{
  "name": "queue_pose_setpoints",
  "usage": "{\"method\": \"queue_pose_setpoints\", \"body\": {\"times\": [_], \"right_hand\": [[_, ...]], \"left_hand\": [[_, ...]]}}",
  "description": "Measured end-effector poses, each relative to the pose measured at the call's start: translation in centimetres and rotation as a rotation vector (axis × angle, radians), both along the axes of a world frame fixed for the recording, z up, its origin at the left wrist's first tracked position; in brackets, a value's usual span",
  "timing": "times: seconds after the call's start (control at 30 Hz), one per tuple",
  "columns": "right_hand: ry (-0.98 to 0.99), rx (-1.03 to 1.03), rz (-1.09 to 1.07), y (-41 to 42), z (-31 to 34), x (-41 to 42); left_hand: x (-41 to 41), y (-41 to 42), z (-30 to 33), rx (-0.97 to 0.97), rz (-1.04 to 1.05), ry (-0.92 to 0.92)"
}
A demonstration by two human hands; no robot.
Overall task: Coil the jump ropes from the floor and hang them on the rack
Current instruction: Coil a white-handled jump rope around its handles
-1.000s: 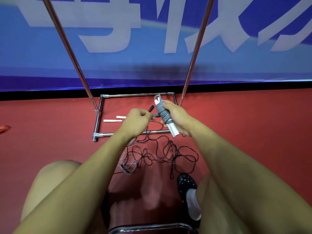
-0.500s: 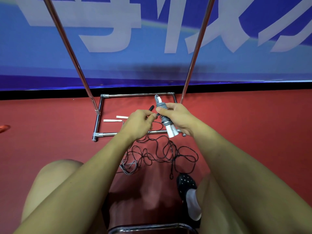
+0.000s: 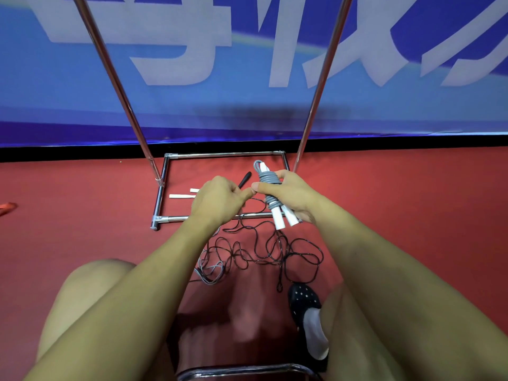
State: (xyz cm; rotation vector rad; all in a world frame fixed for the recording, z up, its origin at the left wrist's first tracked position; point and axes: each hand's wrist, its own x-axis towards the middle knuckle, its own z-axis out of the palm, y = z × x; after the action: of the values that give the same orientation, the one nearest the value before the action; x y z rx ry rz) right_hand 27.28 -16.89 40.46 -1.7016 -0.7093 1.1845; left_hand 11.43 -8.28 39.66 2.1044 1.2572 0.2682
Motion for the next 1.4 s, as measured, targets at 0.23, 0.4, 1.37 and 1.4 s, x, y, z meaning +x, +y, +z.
{"method": "queue_pose_setpoints", "body": {"times": [0.23,0.4,1.37,1.4], "right_hand": [[0.101,0.048,-0.017,0.0,-0.3,0.1],[0.073,0.061,-0.023,-0.2,0.1,0.2],[0.219,0.06,-0.026,0.1,0.5,0.4],[0.173,0.062,-0.016,0.0,0.6,0.3]], "left_hand": [[0.0,0.0,0.3,0.046,0.046,0.039],[0.1,0.4,0.3,-0.073,-0.082,-0.072],[0.3,-0.1,0.5,-0.299,-0.127,-0.359],[0.2,-0.1,0.5,-0.282,-0.145,-0.349]]}}
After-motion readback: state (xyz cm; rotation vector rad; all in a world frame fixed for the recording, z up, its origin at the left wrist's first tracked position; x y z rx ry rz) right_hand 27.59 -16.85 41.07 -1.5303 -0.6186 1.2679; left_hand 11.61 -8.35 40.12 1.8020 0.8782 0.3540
